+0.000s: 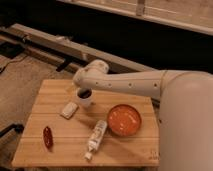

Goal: Place the eraser in the ceramic cup

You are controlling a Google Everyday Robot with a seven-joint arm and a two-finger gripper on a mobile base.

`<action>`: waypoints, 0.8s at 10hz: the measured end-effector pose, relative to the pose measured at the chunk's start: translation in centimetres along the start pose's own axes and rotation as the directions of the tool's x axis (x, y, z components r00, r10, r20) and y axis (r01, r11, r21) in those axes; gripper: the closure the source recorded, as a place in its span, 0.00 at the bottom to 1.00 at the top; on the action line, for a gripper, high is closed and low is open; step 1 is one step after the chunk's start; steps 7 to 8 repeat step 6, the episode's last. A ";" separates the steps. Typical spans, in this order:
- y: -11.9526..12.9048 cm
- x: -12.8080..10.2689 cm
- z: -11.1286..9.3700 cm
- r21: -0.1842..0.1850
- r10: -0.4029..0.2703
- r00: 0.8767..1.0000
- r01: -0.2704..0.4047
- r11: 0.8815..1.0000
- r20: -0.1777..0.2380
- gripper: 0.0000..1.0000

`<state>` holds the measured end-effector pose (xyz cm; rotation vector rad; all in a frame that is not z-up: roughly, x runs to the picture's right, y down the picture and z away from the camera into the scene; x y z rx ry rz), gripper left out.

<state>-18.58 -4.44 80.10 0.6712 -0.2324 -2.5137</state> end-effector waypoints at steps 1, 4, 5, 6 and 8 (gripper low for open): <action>-0.9 1.6 0.2 -0.010 -0.054 0.998 0.055 0.998 0.044 0.20; -2.6 4.5 1.0 0.001 -0.138 0.983 0.139 0.990 0.125 0.20; -2.8 4.7 1.1 0.002 -0.143 0.981 0.144 0.990 0.129 0.20; -2.8 4.7 1.1 0.002 -0.143 0.981 0.144 0.990 0.130 0.20; -2.8 4.7 1.1 0.002 -0.143 0.981 0.144 0.990 0.130 0.20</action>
